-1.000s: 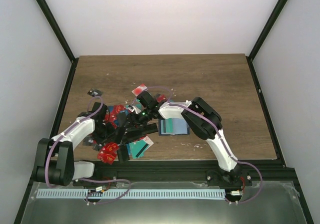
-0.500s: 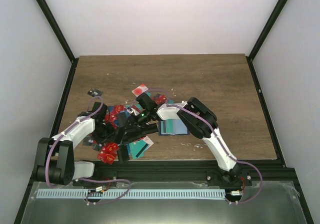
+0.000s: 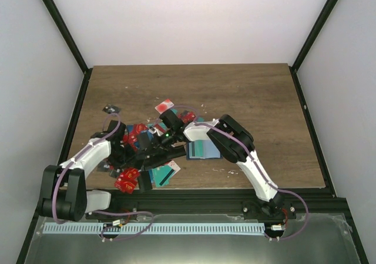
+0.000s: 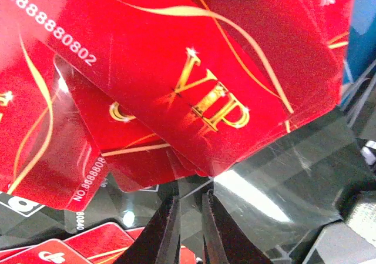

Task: Put the credit cards into the card holder
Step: Pick up the credit card from the center of the board, then insert the credit card into the card holder.

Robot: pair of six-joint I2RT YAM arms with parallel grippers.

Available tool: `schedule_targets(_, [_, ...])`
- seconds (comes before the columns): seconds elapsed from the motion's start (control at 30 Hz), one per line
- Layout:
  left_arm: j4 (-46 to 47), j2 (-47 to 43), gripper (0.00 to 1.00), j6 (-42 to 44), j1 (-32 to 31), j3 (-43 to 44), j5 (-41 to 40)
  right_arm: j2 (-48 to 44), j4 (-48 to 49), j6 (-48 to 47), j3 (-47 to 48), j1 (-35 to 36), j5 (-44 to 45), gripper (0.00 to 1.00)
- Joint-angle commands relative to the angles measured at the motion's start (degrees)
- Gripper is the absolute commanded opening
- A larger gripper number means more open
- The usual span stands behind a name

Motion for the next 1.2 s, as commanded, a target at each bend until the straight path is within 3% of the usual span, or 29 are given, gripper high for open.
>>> schedule_targets(0.0, [-1.8,-3.8,0.15,0.6,0.0,2.5,1.1,-3.5,-4.3,-4.2,2.8,0.0,1.0,0.01])
schedule_targets(0.23, [-7.9,-11.0,0.28,7.8,0.1,17.6,-0.4,-12.6,-10.1,-10.2,1.3,-3.1,0.0,0.01])
schedule_targets(0.47, [-5.3,-12.9,0.52,17.9,0.1,24.7,4.0,-24.9,-16.7,-20.0,-3.1,-10.2,-4.0,0.01])
schedule_targets(0.6, [1.5,-12.0,0.6,22.0,0.1,24.7,17.7,-31.6,-22.6,-27.0,-6.0,-16.4,-6.0,0.01])
schedule_targets(0.7, [9.0,-11.5,0.65,20.0,-0.2,21.9,29.8,-35.8,-24.3,-29.0,-9.2,-21.6,-9.3,0.01])
schedule_targets(0.93, [26.5,-11.3,0.63,13.2,-5.3,16.2,44.1,-43.4,-30.8,-37.0,-16.1,-29.8,-18.1,0.01])
schedule_targets(1.17, [32.2,-10.1,0.55,13.6,-10.8,16.1,49.9,-49.9,-25.9,-32.8,-21.5,-31.2,-23.7,0.01])
